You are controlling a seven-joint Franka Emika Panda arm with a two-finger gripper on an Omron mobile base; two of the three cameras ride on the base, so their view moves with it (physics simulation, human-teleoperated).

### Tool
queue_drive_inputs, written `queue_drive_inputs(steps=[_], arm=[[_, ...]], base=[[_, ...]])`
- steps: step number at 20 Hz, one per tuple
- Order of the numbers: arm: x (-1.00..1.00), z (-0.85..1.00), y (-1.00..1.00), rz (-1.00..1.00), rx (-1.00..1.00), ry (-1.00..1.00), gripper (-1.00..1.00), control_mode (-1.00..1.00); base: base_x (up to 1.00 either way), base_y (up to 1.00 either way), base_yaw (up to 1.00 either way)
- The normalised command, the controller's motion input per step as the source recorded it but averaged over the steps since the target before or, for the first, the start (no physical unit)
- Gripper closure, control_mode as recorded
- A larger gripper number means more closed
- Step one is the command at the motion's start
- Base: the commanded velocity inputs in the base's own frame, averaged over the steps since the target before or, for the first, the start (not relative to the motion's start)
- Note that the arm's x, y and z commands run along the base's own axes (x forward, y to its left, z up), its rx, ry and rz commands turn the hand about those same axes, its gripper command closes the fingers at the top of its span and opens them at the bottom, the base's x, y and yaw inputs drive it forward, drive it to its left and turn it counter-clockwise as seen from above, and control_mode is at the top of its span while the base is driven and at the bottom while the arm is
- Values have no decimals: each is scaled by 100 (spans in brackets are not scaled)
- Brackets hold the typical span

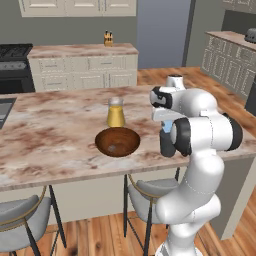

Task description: There are two ice cubes in the ice bowl. Place both ice cubes in the glass cup.

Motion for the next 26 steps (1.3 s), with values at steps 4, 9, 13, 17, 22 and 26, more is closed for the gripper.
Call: queue_drive_inputs(steps=[4, 9, 13, 17, 22, 26], arm=[[6, -4, 0, 0, 0, -5, 100, -100], [6, -1, 0, 0, 0, -3, 100, -100], [0, -6, 0, 0, 0, 0, 100, -100], [0, -16, 0, 0, 0, 0, 100, -100], [0, -10, 0, 0, 0, 0, 100, -100], [-20, 0, 0, 0, 0, -6, 100, -100]], base=[[0, 0, 0], [0, 0, 0], [0, 0, 0], [0, 0, 0], [0, 0, 0], [0, 0, 0]])
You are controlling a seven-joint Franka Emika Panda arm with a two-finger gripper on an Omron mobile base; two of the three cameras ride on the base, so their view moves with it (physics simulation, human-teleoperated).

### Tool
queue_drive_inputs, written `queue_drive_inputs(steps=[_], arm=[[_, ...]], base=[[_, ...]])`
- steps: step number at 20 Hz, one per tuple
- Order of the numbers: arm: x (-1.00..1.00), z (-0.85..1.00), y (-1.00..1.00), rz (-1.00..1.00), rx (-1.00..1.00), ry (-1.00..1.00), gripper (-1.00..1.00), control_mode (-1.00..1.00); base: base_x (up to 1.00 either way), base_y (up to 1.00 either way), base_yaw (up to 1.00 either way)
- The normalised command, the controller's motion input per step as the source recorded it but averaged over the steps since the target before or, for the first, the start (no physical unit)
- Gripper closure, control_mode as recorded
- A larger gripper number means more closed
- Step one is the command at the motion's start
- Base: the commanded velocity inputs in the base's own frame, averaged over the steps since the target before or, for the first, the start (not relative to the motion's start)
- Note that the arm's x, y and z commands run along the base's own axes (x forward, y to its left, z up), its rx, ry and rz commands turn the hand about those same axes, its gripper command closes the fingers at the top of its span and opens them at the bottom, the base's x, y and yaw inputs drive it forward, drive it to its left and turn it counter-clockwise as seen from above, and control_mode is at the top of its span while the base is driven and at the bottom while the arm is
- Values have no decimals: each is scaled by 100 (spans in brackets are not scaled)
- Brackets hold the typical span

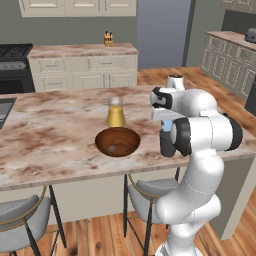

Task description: There are two ice cubes in the ice bowl. Place both ice cubes in the glass cup.

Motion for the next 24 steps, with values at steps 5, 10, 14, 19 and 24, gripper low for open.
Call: queue_drive_inputs(steps=[5, 10, 14, 19, 24], arm=[[-18, 0, 0, 0, 0, -3, 100, -100], [-14, 0, 0, 0, 0, -1, 100, -100], [0, 0, 0, 0, 0, -1, 100, -100], [0, -9, 0, 0, 0, 0, 100, -100], [-3, -9, 0, 0, 0, 0, 100, -100]], base=[[0, 0, 0], [0, 0, 0], [0, 0, 0], [0, 0, 0], [0, 0, 0]])
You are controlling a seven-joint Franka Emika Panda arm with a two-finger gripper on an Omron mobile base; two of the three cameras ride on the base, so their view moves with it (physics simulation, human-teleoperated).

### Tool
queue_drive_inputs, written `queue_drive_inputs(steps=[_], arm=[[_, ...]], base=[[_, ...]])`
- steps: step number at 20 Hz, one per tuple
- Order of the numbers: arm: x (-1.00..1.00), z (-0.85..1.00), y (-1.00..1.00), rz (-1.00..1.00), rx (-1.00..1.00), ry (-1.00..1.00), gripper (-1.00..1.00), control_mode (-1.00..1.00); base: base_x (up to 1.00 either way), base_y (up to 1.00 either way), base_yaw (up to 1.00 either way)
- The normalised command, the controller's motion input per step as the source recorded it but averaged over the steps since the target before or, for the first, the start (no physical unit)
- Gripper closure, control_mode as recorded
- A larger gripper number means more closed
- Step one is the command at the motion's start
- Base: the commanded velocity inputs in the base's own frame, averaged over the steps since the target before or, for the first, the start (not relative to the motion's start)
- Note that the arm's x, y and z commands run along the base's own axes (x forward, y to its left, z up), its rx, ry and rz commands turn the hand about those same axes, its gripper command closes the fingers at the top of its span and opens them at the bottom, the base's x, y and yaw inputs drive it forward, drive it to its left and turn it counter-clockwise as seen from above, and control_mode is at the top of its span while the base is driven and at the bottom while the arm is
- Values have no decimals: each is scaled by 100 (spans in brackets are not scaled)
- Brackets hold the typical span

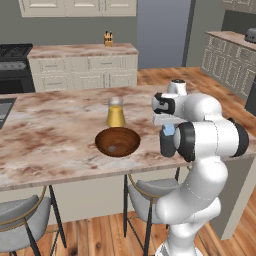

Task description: There are two ice cubes in the ice bowl. Place both ice cubes in the glass cup.

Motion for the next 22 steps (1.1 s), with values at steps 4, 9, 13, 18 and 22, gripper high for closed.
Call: queue_drive_inputs(steps=[4, 9, 13, 18, 22], arm=[[0, -2, 0, 0, 0, 0, 100, -100], [0, 0, 0, 0, 0, 0, 100, -100], [0, 0, 0, 0, 0, 0, 100, -100], [0, 0, 0, 0, 0, 0, -100, -100], [0, 3, 0, 0, 0, 0, -100, -100]], base=[[0, 0, 0], [0, 0, 0], [0, 0, 0], [0, 0, 0], [0, 0, 0]])
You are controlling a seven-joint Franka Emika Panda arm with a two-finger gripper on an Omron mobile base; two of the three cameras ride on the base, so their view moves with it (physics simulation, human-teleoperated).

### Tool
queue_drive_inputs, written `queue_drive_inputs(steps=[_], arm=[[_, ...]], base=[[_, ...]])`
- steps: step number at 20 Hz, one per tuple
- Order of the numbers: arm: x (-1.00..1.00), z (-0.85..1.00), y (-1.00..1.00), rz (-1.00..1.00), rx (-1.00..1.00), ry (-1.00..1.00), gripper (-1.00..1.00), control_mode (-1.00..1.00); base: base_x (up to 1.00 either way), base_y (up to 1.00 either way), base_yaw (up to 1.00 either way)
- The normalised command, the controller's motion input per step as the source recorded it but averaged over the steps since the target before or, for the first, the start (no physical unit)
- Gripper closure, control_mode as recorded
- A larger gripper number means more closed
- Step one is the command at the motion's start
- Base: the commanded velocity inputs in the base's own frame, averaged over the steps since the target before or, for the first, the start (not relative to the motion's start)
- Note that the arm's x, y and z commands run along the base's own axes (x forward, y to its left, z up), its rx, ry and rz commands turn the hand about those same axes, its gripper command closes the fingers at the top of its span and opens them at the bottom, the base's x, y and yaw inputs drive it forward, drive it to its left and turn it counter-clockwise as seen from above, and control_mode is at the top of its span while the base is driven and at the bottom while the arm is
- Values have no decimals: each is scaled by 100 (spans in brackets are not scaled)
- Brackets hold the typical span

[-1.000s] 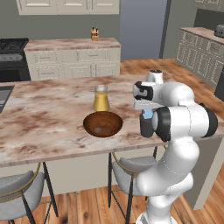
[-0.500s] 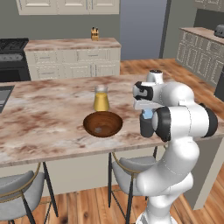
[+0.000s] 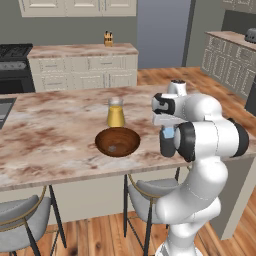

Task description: There are two ice cubes in the ice bowl. Place both ice cubes in the glass cup.

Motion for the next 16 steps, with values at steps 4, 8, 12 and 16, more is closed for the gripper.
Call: queue_drive_inputs(steps=[4, 8, 12, 16], arm=[[-5, 38, 0, 0, 0, -8, -100, -100], [-24, 47, 2, 0, 0, -14, -100, -100], [-33, 15, 50, 1, 7, -6, -100, -100], [-10, 0, 78, 0, 23, 0, -100, -100]], base=[[0, 0, 0], [0, 0, 0], [0, 0, 0], [0, 0, 0]])
